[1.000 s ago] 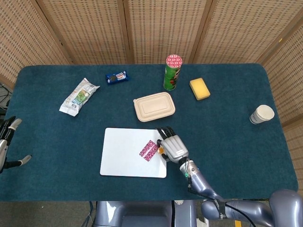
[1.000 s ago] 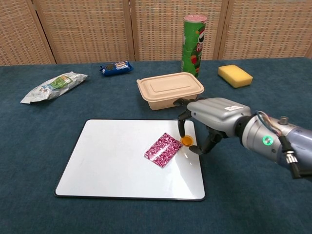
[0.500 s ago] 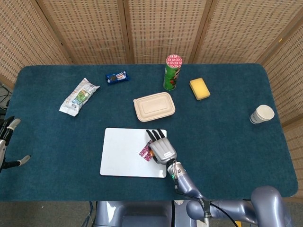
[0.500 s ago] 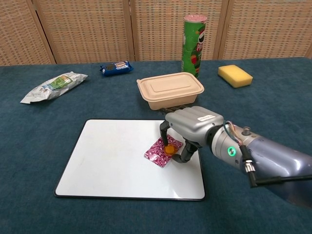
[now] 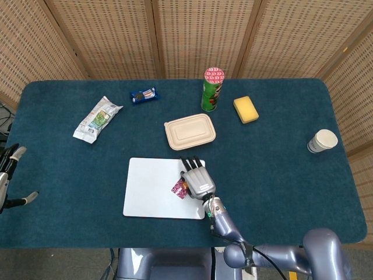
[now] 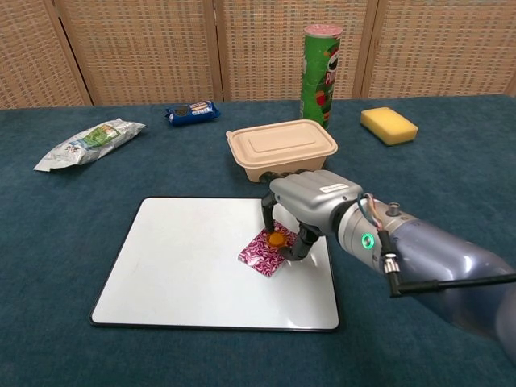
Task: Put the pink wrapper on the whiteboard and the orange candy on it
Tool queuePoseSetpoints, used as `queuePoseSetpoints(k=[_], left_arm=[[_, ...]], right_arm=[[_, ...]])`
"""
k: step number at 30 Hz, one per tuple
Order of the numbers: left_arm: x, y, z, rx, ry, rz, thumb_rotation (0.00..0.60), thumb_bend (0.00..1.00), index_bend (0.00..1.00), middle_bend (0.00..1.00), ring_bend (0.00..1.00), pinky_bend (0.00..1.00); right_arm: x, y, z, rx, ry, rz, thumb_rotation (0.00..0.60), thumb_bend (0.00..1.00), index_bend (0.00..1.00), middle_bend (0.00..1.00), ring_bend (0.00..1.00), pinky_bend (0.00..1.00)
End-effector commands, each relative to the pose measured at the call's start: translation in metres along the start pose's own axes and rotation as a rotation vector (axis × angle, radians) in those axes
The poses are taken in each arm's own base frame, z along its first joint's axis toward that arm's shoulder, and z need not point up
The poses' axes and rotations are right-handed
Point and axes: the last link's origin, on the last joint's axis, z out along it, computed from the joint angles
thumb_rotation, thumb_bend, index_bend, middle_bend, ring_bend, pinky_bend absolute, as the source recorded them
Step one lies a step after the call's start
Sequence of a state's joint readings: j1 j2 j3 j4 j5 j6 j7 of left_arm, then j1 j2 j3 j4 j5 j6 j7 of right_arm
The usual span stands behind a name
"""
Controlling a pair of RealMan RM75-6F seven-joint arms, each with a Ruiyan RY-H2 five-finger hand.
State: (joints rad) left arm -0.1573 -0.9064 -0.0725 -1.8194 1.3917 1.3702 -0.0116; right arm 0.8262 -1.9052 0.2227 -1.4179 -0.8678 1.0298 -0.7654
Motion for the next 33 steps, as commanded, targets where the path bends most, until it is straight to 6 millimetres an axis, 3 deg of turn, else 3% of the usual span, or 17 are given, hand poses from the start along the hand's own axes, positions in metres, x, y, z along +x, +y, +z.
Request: queuePoseSetpoints(k=[1, 5, 8, 17, 23, 28, 33], left_arm=[[0.0, 0.0, 0.0, 0.0, 0.0, 0.0, 0.6, 0.0, 0.0, 0.0, 0.0, 0.0], [0.0, 0.0, 0.0, 0.001, 0.0, -0.001, 0.6, 0.0, 0.0, 0.0, 0.0, 0.0], [0.0, -0.001, 0.0, 0.0, 0.0, -0.002, 0.6, 0.0, 0.0, 0.0, 0.0, 0.0], [0.001, 0.0, -0.001, -0.006, 0.003, -0.005, 0.6, 0.0, 0.0, 0.0, 0.0, 0.0], [0.001, -0.001, -0.001, -0.007, -0.001, -0.005, 0.6, 0.0, 0.0, 0.0, 0.0, 0.0], [0.0, 0.0, -0.002, -0.014, -0.003, -0.002, 0.6, 0.0, 0.0, 0.0, 0.0, 0.0], [0.0, -0.002, -0.007, -0.027, 0.013, -0.002, 0.6, 0.0, 0.0, 0.0, 0.0, 0.0]], right_arm=[[-0.001, -0.002, 0.002, -0.003, -0.005, -0.005, 0.6, 0.38, 0.55, 0.0, 0.0, 0.02], [-0.002, -0.005, 0.001, 0.002, -0.013, 0.004, 0.6, 0.29, 0.37, 0.0, 0.0, 0.02], [0.0, -0.006, 0.001, 0.006, -0.009, 0.004, 0.6, 0.24, 0.32, 0.0, 0.0, 0.02], [0.016, -0.012, -0.007, 0.026, 0.02, 0.027, 0.6, 0.23, 0.27, 0.0, 0.0, 0.02], [0.041, -0.008, -0.023, 0.08, 0.068, 0.019, 0.6, 0.23, 0.27, 0.0, 0.0, 0.02], [0.064, 0.013, -0.047, 0.168, 0.126, 0.002, 0.6, 0.23, 0.25, 0.0, 0.0, 0.02], [0.082, 0.072, -0.088, 0.188, 0.26, -0.034, 0.6, 0.21, 0.16, 0.0, 0.0, 0.02]])
